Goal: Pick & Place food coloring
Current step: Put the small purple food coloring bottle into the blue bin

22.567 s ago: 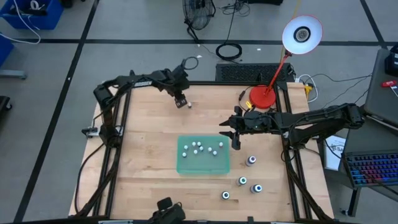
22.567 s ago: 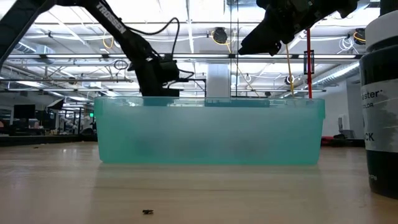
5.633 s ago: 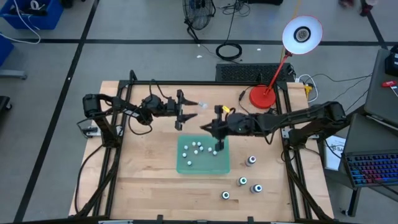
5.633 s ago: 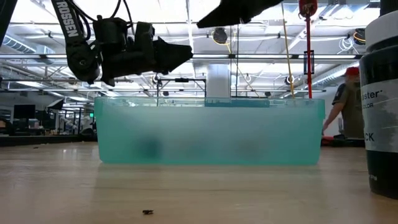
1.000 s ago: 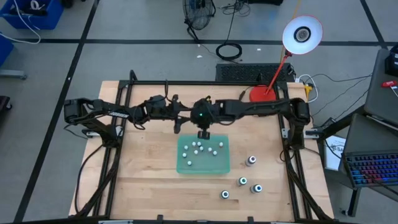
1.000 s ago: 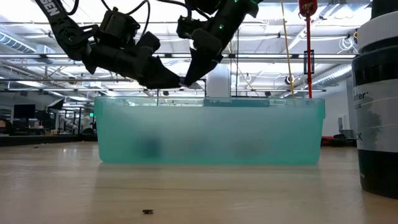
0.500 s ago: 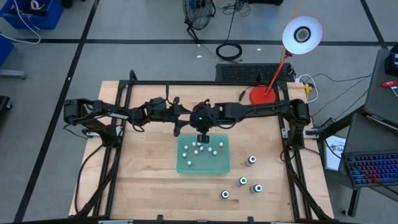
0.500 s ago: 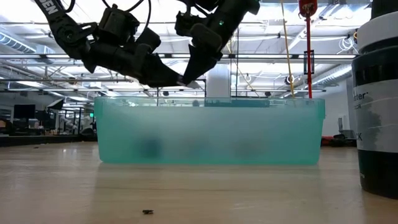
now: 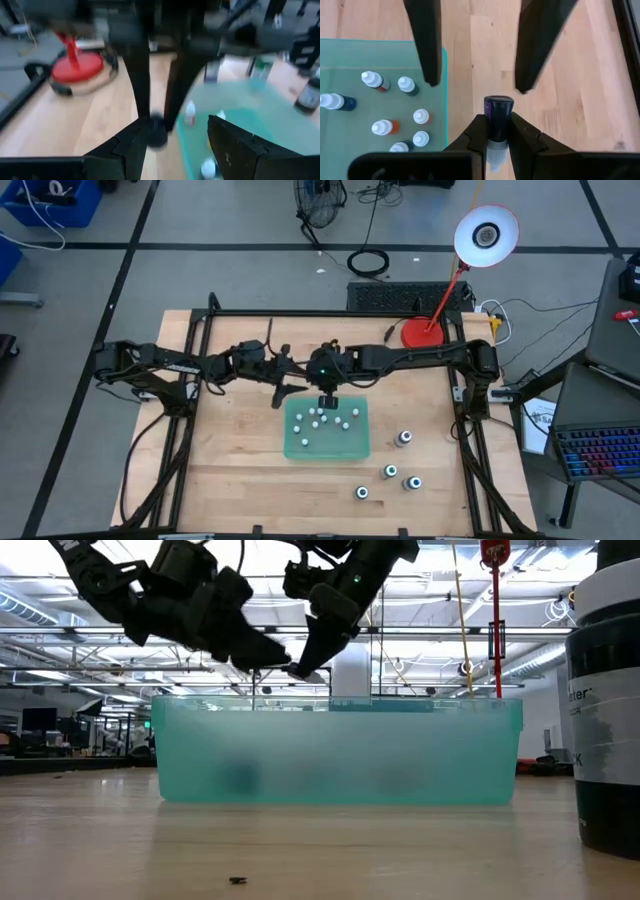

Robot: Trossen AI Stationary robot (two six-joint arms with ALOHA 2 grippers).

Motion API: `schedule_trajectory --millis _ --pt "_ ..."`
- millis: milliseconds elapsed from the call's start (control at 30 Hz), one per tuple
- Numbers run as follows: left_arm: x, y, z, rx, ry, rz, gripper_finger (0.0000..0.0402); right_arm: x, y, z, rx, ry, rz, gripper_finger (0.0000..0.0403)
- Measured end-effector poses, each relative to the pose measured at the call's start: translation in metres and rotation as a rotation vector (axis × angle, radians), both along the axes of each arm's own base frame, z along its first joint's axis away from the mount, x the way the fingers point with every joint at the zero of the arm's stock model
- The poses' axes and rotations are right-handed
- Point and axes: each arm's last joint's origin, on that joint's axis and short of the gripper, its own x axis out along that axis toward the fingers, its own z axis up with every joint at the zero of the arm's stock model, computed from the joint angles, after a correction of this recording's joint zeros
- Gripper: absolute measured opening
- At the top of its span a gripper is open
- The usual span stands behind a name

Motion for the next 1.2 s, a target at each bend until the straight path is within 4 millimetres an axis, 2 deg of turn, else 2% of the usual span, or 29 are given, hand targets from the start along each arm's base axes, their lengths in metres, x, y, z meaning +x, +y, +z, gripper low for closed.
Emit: schedule_trajectory --millis 100,967,1067,1200 --pt "-0.0003 -0.0032 -0.0052 0.000 0.040 0.011 0.0209 0.0012 0.0000 0.0009 -0.006 -0.013 0.009 0.0040" --pt "0.0012 -0.0029 -0.0039 0.041 0.026 0.085 0.0208 0.0062 0.0091 0.0047 -0.013 -0.071 0.041 0.0039" --pt "0.0012 -0.0029 -0.0040 0.041 0.026 0.085 0.0192 0.0065 0.0091 0.0050 -0.013 -0.076 0.041 0.0039" --pt "0.0011 -0.0030 -0.0040 0.044 0.026 0.081 0.0140 0.0070 0.0098 0.0054 -0.015 -0.082 0.041 0.0039"
